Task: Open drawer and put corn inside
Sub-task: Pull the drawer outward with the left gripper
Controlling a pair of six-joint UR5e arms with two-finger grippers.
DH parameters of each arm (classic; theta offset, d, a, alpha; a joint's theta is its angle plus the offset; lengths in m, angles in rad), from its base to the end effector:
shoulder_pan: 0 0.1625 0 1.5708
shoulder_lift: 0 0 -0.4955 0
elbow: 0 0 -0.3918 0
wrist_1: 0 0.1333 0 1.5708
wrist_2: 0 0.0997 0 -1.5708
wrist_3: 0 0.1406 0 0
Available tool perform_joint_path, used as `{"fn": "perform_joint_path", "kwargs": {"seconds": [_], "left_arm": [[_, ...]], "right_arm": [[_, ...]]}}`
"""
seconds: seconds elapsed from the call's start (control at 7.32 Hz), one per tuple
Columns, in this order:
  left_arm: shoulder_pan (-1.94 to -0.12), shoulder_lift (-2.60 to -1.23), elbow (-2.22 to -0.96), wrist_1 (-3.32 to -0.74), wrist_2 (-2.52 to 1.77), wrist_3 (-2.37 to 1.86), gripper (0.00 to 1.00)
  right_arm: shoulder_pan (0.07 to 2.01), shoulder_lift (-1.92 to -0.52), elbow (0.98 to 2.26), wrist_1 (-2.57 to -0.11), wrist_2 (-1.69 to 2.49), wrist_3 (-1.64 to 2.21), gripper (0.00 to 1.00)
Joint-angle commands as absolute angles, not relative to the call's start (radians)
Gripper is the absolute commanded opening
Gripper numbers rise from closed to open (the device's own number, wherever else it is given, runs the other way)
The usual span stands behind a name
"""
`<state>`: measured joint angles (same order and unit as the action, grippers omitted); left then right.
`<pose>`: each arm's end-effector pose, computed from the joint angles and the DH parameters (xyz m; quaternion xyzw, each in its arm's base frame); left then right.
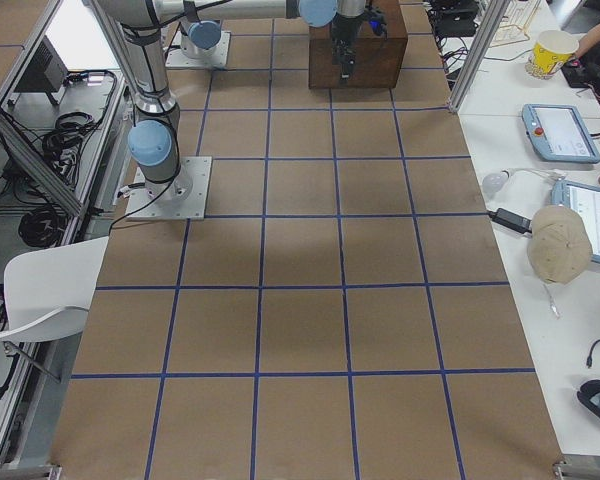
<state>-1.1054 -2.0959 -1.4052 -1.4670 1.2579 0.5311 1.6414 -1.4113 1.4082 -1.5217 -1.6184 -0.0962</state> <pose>0.1464 -0.6849 0.2988 -0.0123 -0.9798 -0.0368 0.1959 0.1661 -0.5533 0.5080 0.0838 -0.9959 -0.0233 0.0235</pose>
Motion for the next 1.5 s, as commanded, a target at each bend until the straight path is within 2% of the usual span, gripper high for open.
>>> {"fn": "perform_joint_path", "kwargs": {"seconds": [0.0,1.37], "left_arm": [[-1.092,-2.097,-1.404,-1.468,1.299,0.531,1.0],[-1.023,-2.094,-1.373,-1.447,1.374,0.54,1.0]], "right_arm": [[1.641,-1.411,1.408,-1.522,-1.618,-0.095,1.0],[1.641,-1.411,1.408,-1.522,-1.618,-0.095,1.0]]}}
